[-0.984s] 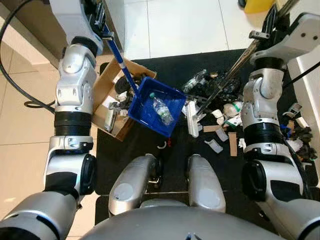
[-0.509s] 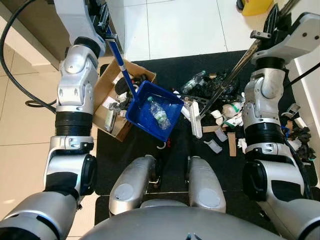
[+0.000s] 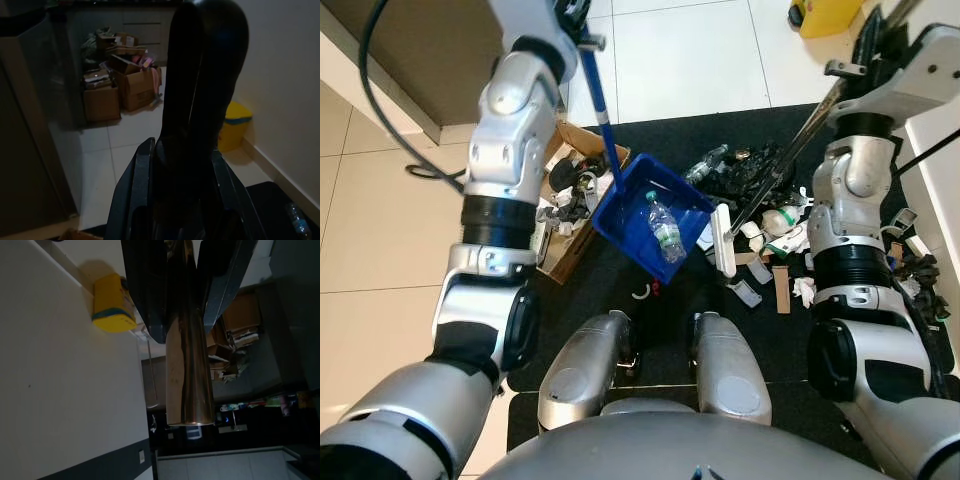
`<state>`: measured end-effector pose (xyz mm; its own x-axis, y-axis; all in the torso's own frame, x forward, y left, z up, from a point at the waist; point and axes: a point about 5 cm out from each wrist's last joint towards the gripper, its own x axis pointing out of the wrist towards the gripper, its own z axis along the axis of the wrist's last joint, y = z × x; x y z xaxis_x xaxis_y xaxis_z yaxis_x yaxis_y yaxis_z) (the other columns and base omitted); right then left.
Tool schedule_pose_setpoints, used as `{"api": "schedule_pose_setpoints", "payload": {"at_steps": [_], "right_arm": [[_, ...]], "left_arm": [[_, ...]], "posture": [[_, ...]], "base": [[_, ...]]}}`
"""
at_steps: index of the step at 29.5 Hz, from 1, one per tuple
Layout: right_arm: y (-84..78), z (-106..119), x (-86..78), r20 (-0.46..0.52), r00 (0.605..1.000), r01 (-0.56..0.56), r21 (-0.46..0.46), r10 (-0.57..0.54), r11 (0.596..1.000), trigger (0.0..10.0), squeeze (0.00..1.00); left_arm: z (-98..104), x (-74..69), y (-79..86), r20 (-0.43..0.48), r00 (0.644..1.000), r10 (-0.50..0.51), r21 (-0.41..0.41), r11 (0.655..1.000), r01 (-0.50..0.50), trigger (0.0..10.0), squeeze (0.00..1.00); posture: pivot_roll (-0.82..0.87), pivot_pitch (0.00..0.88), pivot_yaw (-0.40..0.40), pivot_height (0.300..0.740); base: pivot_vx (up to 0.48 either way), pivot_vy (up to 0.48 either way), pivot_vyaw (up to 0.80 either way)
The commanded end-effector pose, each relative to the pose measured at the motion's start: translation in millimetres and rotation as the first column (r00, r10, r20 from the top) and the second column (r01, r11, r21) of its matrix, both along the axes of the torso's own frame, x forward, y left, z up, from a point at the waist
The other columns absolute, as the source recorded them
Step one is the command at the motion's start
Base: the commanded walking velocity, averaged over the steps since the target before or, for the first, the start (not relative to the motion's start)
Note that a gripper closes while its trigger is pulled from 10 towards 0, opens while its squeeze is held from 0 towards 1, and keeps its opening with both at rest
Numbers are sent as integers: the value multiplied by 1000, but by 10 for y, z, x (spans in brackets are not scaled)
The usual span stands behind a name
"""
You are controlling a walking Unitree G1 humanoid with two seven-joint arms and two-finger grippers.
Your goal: Sweep floor
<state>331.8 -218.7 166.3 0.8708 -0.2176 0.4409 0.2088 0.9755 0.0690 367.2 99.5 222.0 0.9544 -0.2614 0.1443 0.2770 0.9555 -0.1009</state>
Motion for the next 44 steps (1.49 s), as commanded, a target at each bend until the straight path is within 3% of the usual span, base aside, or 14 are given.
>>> {"api": "schedule_pose_setpoints", "payload": {"at_steps": [1, 6, 9, 12, 16, 21, 25, 29, 30, 33, 34, 37, 44], "right_arm": [[34, -28, 4, -5, 1000, -4, 16, 4, 1000, 10000, 0], [-2, -40, -19, -6, 1000, 7, 13, -7, 1000, 10000, 0], [-58, -31, -30, -5, 1000, 28, -6, -28, 1000, 10000, 0], [-90, -4, -29, 4, 999, 47, -32, -47, 998, 10000, 0], [-307, 204, -19, 79, 984, 170, -93, -163, 981, 10000, 0], [-306, 266, 15, 92, 986, 151, -111, -141, 982, 10000, 0], [39, 353, 138, 97, 992, -60, -187, 80, 981, 10000, 0], [220, 392, 180, 107, 979, -154, -182, 175, 971, 10000, 0], [351, 417, 208, 116, 965, -214, -172, 235, 962, 10000, 0], [443, 434, 230, 121, 955, -247, -171, 269, 954, 10000, 0], [562, 459, 265, 129, 944, -283, -164, 305, 945, 10000, 0], [642, 494, 305, 143, 932, -315, -131, 332, 940, 10000, 0], [654, 519, 319, 150, 922, -340, -135, 358, 931, 10000, 0]], "left_arm": [[180, 40, 5, 59, 998, 10, -69, 998, -6, 10000, 0], [292, 140, 223, 77, 993, 88, -53, 995, -84, 10000, 0], [359, 210, 616, 84, 977, 198, 1, 980, -199, 10000, 0], [363, 210, 731, 86, 970, 226, 15, 974, -228, 10000, 0], [371, 146, 1261, 86, 919, 385, 55, 919, -390, 10000, 0], [452, 129, 1469, 114, 887, 448, 44, 889, -455, 10000, 0], [700, 65, 1809, 195, 814, 546, 24, 828, -561, 10000, 0], [759, 33, 1907, 221, 794, 566, 33, 809, -586, 10000, 0], [786, 9, 1968, 235, 781, 579, 37, 797, -602, 10000, 0], [801, -8, 2010, 241, 771, 589, 39, 788, -614, 10000, 0], [813, -36, 2088, 249, 752, 610, 39, 770, -637, 10000, 0], [822, -73, 2185, 261, 728, 634, 51, 744, -666, 10000, 0], [801, -86, 2257, 302, 715, 631, 128, 716, -686, 10000, 0]], "posture": [[65, 66, 132, 740], [66, 68, 132, 740], [77, 74, 128, 740], [77, 74, 128, 740], [104, 72, 104, 740], [128, 71, 85, 740], [162, 72, 55, 740], [188, 77, 39, 740], [205, 77, 32, 740], [218, 79, 24, 740], [239, 79, 15, 740], [255, 80, 10, 740], [257, 79, 15, 740]], "base": [[0, 0, 0], [0, 0, 0], [0, 0, 0], [0, 0, 0], [0, 0, 0], [0, 0, 0], [0, 0, 0], [0, 0, 0], [0, 0, 0], [0, 0, 0], [0, 0, 0], [0, 0, 0], [0, 0, 0]]}}
